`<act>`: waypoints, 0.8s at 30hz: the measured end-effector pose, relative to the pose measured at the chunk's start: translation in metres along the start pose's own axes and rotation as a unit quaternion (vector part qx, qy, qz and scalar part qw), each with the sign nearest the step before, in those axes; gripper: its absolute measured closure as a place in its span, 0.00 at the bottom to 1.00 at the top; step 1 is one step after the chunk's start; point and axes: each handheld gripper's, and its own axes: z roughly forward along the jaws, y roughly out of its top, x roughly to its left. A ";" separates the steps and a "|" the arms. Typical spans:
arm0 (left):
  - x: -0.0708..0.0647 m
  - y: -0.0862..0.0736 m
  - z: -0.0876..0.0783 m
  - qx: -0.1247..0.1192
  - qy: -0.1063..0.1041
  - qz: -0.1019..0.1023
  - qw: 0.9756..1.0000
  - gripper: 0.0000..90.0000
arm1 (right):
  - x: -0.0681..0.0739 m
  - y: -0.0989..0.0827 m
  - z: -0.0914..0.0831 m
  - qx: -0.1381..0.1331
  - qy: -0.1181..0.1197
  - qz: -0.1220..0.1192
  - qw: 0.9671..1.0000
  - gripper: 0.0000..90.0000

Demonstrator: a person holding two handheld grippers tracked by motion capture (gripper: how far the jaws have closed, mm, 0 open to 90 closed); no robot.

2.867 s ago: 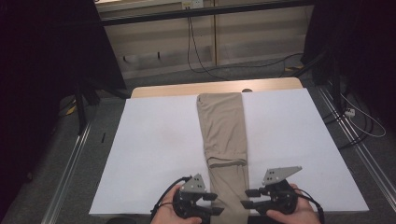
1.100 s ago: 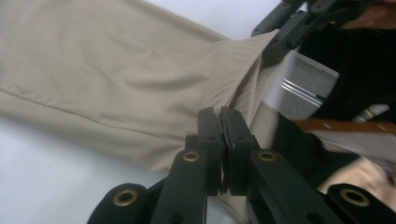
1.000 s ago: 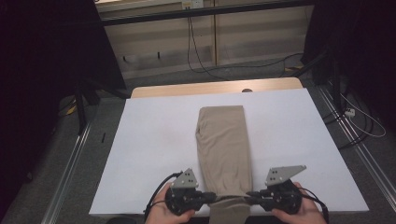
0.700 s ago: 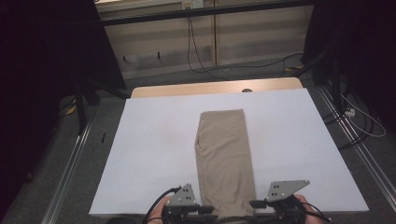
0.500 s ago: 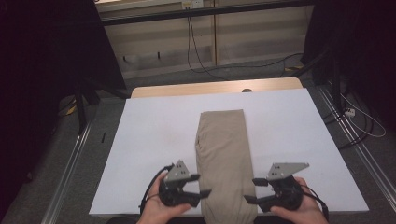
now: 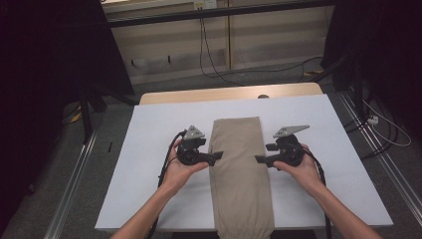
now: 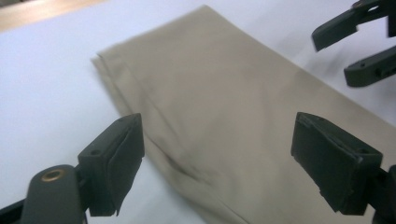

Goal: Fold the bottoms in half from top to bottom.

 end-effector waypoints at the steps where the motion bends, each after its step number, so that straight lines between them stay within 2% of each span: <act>1: 0.007 0.004 0.006 0.002 -0.002 -0.010 1.000 0.19 | -0.007 0.005 0.003 -0.009 -0.001 0.007 1.000 0.37; 3: 0.021 0.010 0.018 0.009 0.019 -0.018 1.000 0.19 | -0.021 0.017 0.009 -0.019 -0.014 0.007 1.000 0.37; 5: 0.033 0.017 0.027 0.002 0.032 -0.028 0.999 0.19 | -0.034 0.029 0.017 -0.022 -0.015 0.014 1.000 0.35; 6: 0.038 0.020 0.032 -0.003 0.044 -0.022 0.999 0.18 | -0.039 0.035 0.021 -0.022 -0.022 0.014 0.999 0.36; 7: 0.042 0.021 0.035 -0.004 0.044 -0.020 0.999 0.18 | -0.044 0.042 0.025 -0.025 -0.035 0.003 0.999 0.35; 8: 0.047 0.023 0.039 0.000 0.043 -0.022 0.999 0.19 | -0.047 0.047 0.028 -0.025 -0.037 -0.001 0.999 0.35; 9: 0.050 0.025 0.044 -0.001 0.048 -0.030 0.998 0.20 | -0.051 0.052 0.032 -0.029 -0.041 -0.003 0.999 0.36; 11: 0.057 0.029 0.053 -0.005 0.058 -0.032 0.998 0.20 | -0.058 0.061 0.042 -0.018 -0.052 -0.007 0.998 0.36; 12: 0.059 0.030 0.056 -0.007 0.054 -0.033 0.998 0.20 | -0.064 0.066 0.049 -0.012 -0.060 -0.008 0.998 0.36; 13: 0.061 0.032 0.059 -0.004 0.057 -0.032 0.998 0.20 | -0.068 0.069 0.053 -0.013 -0.065 -0.006 0.998 0.36; 15: 0.065 0.037 0.065 0.001 0.067 -0.026 0.997 0.20 | -0.080 0.073 0.063 -0.017 -0.067 0.015 0.998 0.36; 16: 0.068 0.038 0.068 -0.002 0.061 -0.034 0.998 0.20 | -0.086 0.073 0.068 -0.015 -0.071 0.020 0.997 0.36; 17: 0.069 0.039 0.072 -0.008 0.063 -0.047 0.997 0.22 | -0.092 0.074 0.073 -0.012 -0.070 0.027 0.997 0.37; 18: 0.072 0.040 0.074 -0.001 0.066 -0.041 0.997 0.23 | -0.096 0.073 0.078 -0.008 -0.073 0.032 0.997 0.38; 20: 0.076 0.040 0.081 -0.004 0.059 -0.061 0.996 0.25 | -0.101 0.071 0.085 -0.011 -0.075 0.039 0.996 0.39; 23: 0.081 0.039 0.091 0.010 0.063 -0.071 0.995 0.26 | -0.104 0.069 0.095 0.010 -0.069 0.039 0.997 0.38; 24: 0.083 0.038 0.095 0.015 0.067 -0.067 0.995 0.26 | -0.105 0.069 0.099 0.015 -0.070 0.039 0.997 0.38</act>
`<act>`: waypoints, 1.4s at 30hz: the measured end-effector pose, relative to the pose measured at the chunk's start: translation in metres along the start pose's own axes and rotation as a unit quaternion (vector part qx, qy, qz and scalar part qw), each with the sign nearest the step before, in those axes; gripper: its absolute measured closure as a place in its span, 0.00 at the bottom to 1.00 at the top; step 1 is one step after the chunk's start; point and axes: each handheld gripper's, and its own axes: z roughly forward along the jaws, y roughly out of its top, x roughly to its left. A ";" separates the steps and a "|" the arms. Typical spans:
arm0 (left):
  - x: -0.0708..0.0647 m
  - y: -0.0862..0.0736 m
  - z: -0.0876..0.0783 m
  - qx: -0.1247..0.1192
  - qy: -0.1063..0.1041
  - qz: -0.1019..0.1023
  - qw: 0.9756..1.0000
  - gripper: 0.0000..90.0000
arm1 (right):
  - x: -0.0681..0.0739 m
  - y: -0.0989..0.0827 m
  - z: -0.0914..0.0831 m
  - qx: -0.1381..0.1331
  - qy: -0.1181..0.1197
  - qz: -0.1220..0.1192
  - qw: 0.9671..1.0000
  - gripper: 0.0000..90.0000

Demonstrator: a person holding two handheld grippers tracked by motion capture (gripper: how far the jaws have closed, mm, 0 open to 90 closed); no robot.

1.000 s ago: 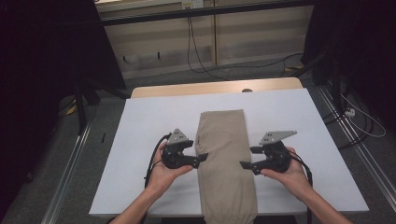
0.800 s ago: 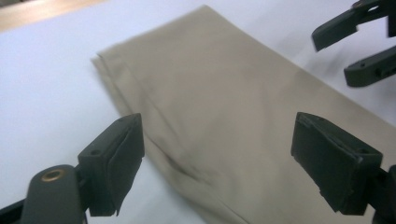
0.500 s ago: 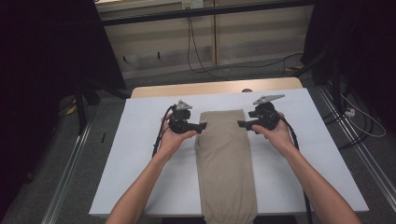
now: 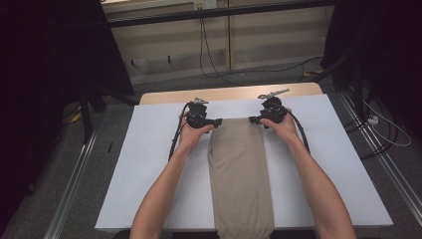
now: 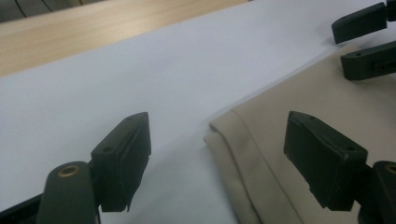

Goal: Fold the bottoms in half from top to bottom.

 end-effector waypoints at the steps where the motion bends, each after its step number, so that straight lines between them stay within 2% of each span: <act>1: 0.001 0.000 0.003 -0.004 0.002 -0.003 1.000 0.26 | -0.001 0.001 0.003 -0.002 -0.002 0.007 1.000 0.37; 3: 0.000 0.000 0.010 -0.005 0.001 -0.010 1.000 0.26 | 0.001 0.001 0.010 -0.017 -0.003 0.010 1.000 0.37; 4: 0.001 0.000 0.012 0.004 0.006 0.001 1.000 0.26 | 0.003 0.001 0.011 -0.015 -0.011 -0.002 1.000 0.40; 5: 0.000 0.000 0.015 0.007 0.000 0.002 1.000 0.26 | 0.004 0.001 0.010 -0.010 -0.019 -0.014 1.000 0.44; 6: 0.000 -0.001 0.020 0.012 -0.012 -0.006 1.000 0.27 | 0.004 0.001 0.009 -0.007 -0.014 -0.015 1.000 0.49; 8: -0.004 0.000 0.023 0.023 0.002 0.013 1.000 0.28 | 0.004 0.002 0.006 0.002 -0.002 -0.015 1.000 0.62; 9: -0.006 0.002 0.022 0.025 0.002 0.008 1.000 0.33 | 0.006 0.003 0.006 0.006 0.000 -0.016 1.000 0.66; 10: -0.007 0.002 0.021 0.027 -0.003 0.013 1.000 0.44 | 0.007 0.003 0.006 0.008 0.005 -0.012 1.000 0.72; 11: -0.008 0.002 0.020 0.028 -0.030 0.008 0.999 0.62 | 0.007 0.003 0.005 0.013 0.017 -0.002 1.000 0.84; 12: -0.009 0.001 0.019 0.037 -0.045 0.003 0.998 0.84 | 0.006 0.004 0.005 0.019 0.043 0.009 0.999 0.96; 13: -0.010 0.001 0.018 0.041 -0.048 0.002 0.998 0.87 | 0.007 0.003 0.005 0.021 0.051 0.011 0.998 0.96; 14: -0.010 0.001 0.017 0.041 -0.056 -0.023 0.997 0.92 | 0.007 0.003 0.005 0.020 0.050 0.013 0.998 0.96; 15: -0.008 0.001 0.016 0.042 -0.061 -0.034 0.997 0.94 | 0.007 0.004 0.005 0.023 0.052 0.016 0.998 0.97; 16: -0.007 0.001 0.015 0.042 -0.067 -0.040 0.996 0.94 | 0.007 0.004 0.003 0.024 0.052 0.018 0.998 0.97; 17: -0.007 0.001 0.012 0.032 -0.066 -0.044 0.996 0.95 | 0.006 0.005 0.001 0.021 0.050 0.021 0.998 0.97; 19: -0.007 0.006 0.005 0.022 -0.068 -0.041 0.997 0.95 | 0.004 0.008 -0.006 0.002 0.056 0.036 0.998 0.98; 22: -0.006 0.021 -0.010 -0.013 -0.073 -0.043 0.996 0.95 | 0.004 0.018 -0.017 -0.017 0.061 0.044 0.997 0.98; 24: -0.007 0.033 -0.021 -0.034 -0.065 -0.038 0.997 0.96 | 0.004 0.030 -0.026 -0.035 0.055 0.045 0.997 0.98; 26: -0.004 0.044 -0.031 -0.055 -0.062 -0.041 0.996 0.96 | 0.005 0.043 -0.036 -0.060 0.055 0.048 0.995 0.98; 28: 0.001 0.055 -0.041 -0.068 -0.056 -0.035 0.996 0.96 | 0.007 0.055 -0.044 -0.083 0.049 0.049 0.994 0.98; 33: 0.006 0.082 -0.063 -0.106 -0.050 -0.037 0.992 0.96 | 0.014 0.085 -0.060 -0.127 0.028 0.047 0.990 0.98; 34: 0.004 0.087 -0.067 -0.114 -0.049 -0.034 0.992 0.96 | 0.015 0.090 -0.063 -0.137 0.027 0.047 0.989 0.98; 35: 0.001 0.091 -0.072 -0.118 -0.040 -0.019 0.992 0.96 | 0.017 0.095 -0.066 -0.145 0.028 0.046 0.988 0.98; 38: -0.001 0.091 -0.080 -0.132 -0.055 -0.012 0.990 0.95 | 0.018 0.101 -0.075 -0.153 0.034 0.039 0.987 0.98; 39: 0.000 0.088 -0.082 -0.132 -0.069 -0.015 0.989 0.95 | 0.017 0.100 -0.077 -0.154 0.039 0.038 0.987 0.98; 42: -0.005 0.076 -0.087 -0.122 -0.073 -0.007 0.990 0.95 | 0.020 0.089 -0.081 -0.150 0.054 0.028 0.987 0.98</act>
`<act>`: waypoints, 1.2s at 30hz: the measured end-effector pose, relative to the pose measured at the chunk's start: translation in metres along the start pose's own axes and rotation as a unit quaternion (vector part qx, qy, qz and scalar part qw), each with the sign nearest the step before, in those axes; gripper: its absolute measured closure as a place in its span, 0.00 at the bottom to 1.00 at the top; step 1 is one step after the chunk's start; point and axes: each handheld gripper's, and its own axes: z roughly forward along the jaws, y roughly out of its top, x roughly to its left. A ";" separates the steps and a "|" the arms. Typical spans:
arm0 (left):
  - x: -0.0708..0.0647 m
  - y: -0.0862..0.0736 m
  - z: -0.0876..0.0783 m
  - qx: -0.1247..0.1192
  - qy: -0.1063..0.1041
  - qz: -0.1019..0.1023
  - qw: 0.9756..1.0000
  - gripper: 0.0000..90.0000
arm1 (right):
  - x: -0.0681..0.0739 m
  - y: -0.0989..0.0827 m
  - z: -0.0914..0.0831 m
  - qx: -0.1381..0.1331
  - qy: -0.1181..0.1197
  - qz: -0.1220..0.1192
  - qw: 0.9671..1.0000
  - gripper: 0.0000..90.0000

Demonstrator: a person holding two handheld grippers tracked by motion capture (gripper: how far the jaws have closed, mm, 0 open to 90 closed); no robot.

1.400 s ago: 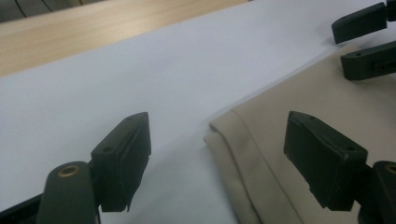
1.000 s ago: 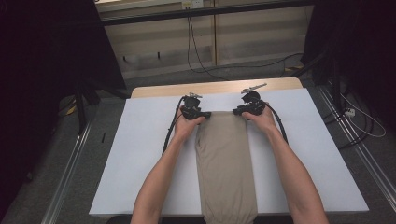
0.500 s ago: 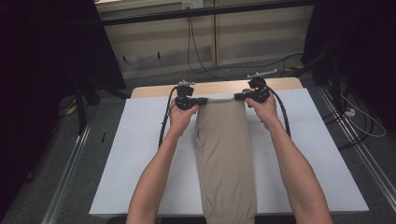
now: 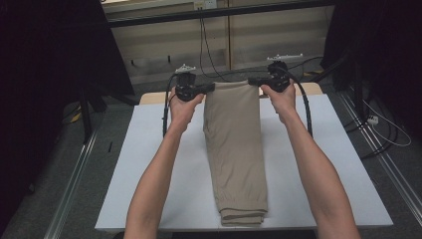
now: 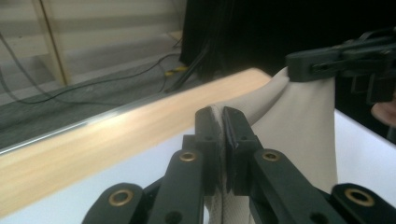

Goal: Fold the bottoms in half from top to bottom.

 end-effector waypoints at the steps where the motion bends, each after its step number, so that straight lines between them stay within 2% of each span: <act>1: -0.004 -0.004 -0.002 0.001 -0.001 0.005 1.000 0.95 | 0.002 -0.005 -0.002 0.004 0.005 -0.004 1.000 0.98; 3: -0.012 -0.011 -0.007 0.006 -0.001 0.019 1.000 0.95 | 0.007 -0.014 -0.005 0.006 0.010 -0.008 1.000 0.98; 6: -0.022 -0.018 -0.018 -0.003 -0.002 0.030 1.000 0.95 | 0.015 -0.025 -0.014 0.000 0.020 -0.007 1.000 0.98; 9: -0.032 -0.026 -0.032 -0.015 -0.016 0.031 0.999 0.95 | 0.025 -0.033 -0.026 0.002 0.030 -0.017 0.999 0.98; 13: -0.047 -0.036 -0.050 -0.016 -0.032 0.053 0.998 0.95 | 0.043 -0.041 -0.046 0.014 0.047 -0.054 0.997 0.98; 15: -0.057 -0.043 -0.059 -0.017 -0.041 0.066 0.997 0.95 | 0.050 -0.045 -0.060 0.008 0.062 -0.055 0.997 0.98; 17: -0.065 -0.049 -0.066 -0.012 -0.048 0.075 0.996 0.95 | 0.055 -0.049 -0.069 0.006 0.064 -0.060 0.996 0.98; 20: -0.074 -0.062 -0.078 -0.012 -0.068 0.074 0.995 0.95 | 0.063 -0.061 -0.084 0.006 0.078 -0.060 0.995 0.98; 22: -0.082 -0.071 -0.084 -0.001 -0.071 0.078 0.994 0.95 | 0.070 -0.072 -0.092 0.015 0.081 -0.065 0.994 0.98; 26: -0.102 -0.096 -0.101 0.023 -0.100 0.088 0.991 0.95 | 0.088 -0.097 -0.109 0.037 0.091 -0.076 0.992 0.98; 28: -0.110 -0.109 -0.108 0.034 -0.097 0.098 0.990 0.95 | 0.097 -0.106 -0.118 0.048 0.093 -0.090 0.990 0.98; 29: -0.112 -0.115 -0.110 0.038 -0.103 0.095 0.989 0.95 | 0.100 -0.111 -0.122 0.050 0.102 -0.088 0.990 0.98; 31: -0.116 -0.128 -0.115 0.045 -0.105 0.095 0.989 0.95 | 0.107 -0.123 -0.126 0.062 0.104 -0.093 0.988 0.98; 32: -0.119 -0.137 -0.117 0.057 -0.116 0.099 0.987 0.95 | 0.110 -0.131 -0.127 0.072 0.107 -0.093 0.987 0.98; 33: -0.122 -0.142 -0.118 0.065 -0.117 0.102 0.986 0.95 | 0.113 -0.142 -0.127 0.083 0.112 -0.088 0.986 0.98; 36: -0.131 -0.163 -0.121 0.100 -0.128 0.108 0.981 0.95 | 0.121 -0.164 -0.130 0.104 0.123 -0.091 0.983 0.98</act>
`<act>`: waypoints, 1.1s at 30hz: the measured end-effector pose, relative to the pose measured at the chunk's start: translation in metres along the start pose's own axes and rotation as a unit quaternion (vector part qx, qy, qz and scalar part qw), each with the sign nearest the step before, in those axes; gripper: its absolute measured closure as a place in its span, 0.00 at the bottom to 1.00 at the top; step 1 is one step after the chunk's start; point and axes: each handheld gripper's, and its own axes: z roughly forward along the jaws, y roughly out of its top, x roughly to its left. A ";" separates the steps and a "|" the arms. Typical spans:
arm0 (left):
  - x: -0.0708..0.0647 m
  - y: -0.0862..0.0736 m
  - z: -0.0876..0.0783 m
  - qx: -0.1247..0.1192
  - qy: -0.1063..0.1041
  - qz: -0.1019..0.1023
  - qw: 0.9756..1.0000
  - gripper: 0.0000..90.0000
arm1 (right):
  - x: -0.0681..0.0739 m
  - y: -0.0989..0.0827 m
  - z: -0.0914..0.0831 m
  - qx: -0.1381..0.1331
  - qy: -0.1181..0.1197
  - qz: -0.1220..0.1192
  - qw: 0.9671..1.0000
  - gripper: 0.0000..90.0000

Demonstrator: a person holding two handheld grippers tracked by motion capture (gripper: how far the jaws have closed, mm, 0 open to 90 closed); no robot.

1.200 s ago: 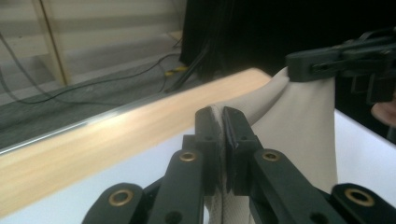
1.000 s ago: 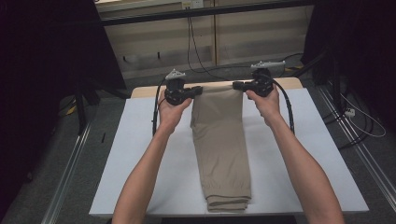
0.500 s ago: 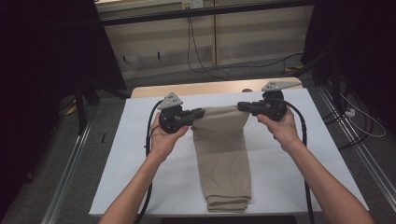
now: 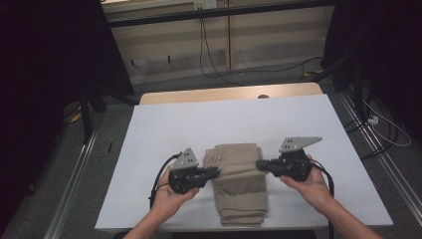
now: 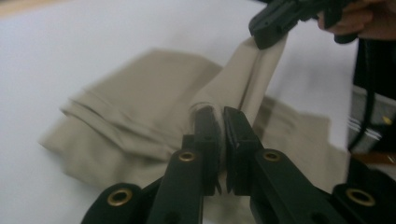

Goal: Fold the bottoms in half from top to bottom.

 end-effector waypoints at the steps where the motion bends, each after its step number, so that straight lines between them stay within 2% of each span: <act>1: -0.004 -0.005 0.001 0.009 -0.005 0.006 1.000 0.95 | 0.004 -0.006 0.001 0.009 0.005 0.000 1.000 0.98; 4: -0.012 -0.018 0.003 0.012 -0.020 0.009 1.000 0.94 | 0.014 -0.020 0.001 0.030 0.021 0.003 0.999 0.97; 6: -0.016 -0.022 0.003 0.022 -0.025 0.005 0.999 0.92 | 0.023 -0.028 0.002 0.040 0.017 -0.004 0.999 0.95; 8: -0.023 -0.025 0.005 0.030 -0.024 0.025 0.999 0.92 | 0.028 -0.035 0.004 0.052 0.025 0.002 0.998 0.88; 9: -0.026 -0.027 0.007 0.036 -0.021 0.029 0.999 0.92 | 0.031 -0.037 0.003 0.056 0.025 -0.002 0.998 0.89; 10: -0.028 -0.028 0.007 0.039 -0.026 0.024 0.999 0.91 | 0.032 -0.039 0.003 0.060 0.026 -0.004 0.998 0.89; 11: -0.030 -0.028 0.007 0.039 -0.029 0.028 0.998 0.90 | 0.034 -0.042 0.003 0.065 0.030 -0.003 0.997 0.88; 15: -0.036 -0.033 0.003 0.049 -0.023 0.042 0.998 0.86 | 0.038 -0.052 -0.001 0.068 0.026 0.003 0.997 0.87; 16: -0.038 -0.035 0.004 0.056 -0.019 0.056 0.997 0.84 | 0.039 -0.053 -0.003 0.067 0.027 0.003 0.997 0.85; 17: -0.040 -0.037 0.005 0.063 -0.026 0.062 0.996 0.79 | 0.041 -0.054 -0.005 0.069 0.026 -0.003 0.997 0.82; 18: -0.040 -0.039 0.007 0.062 -0.025 0.057 0.996 0.77 | 0.041 -0.056 -0.006 0.069 0.026 -0.001 0.997 0.80; 20: -0.039 -0.037 0.008 0.064 -0.028 0.062 0.996 0.70 | 0.041 -0.057 -0.007 0.065 0.026 0.006 0.998 0.78; 23: -0.036 -0.033 0.005 0.035 -0.019 0.043 0.998 0.48 | 0.041 -0.055 -0.007 0.047 0.017 0.003 0.999 0.63; 25: -0.035 -0.032 0.002 0.024 -0.007 0.045 0.999 0.47 | 0.039 -0.053 -0.009 0.030 0.008 0.008 0.999 0.53; 27: -0.030 -0.032 0.001 0.012 0.012 0.029 0.999 0.36 | 0.035 -0.051 -0.012 0.011 -0.011 0.012 1.000 0.44; 29: -0.024 -0.032 -0.001 0.001 0.039 0.022 0.999 0.30 | 0.031 -0.049 -0.015 -0.010 -0.039 0.015 0.999 0.36; 30: -0.019 -0.031 -0.002 -0.003 0.055 0.018 0.998 0.27 | 0.029 -0.048 -0.016 -0.017 -0.046 0.018 0.999 0.33; 33: -0.005 -0.032 -0.007 -0.014 0.099 0.005 0.995 0.17 | 0.021 -0.049 -0.020 -0.035 -0.071 0.023 0.997 0.23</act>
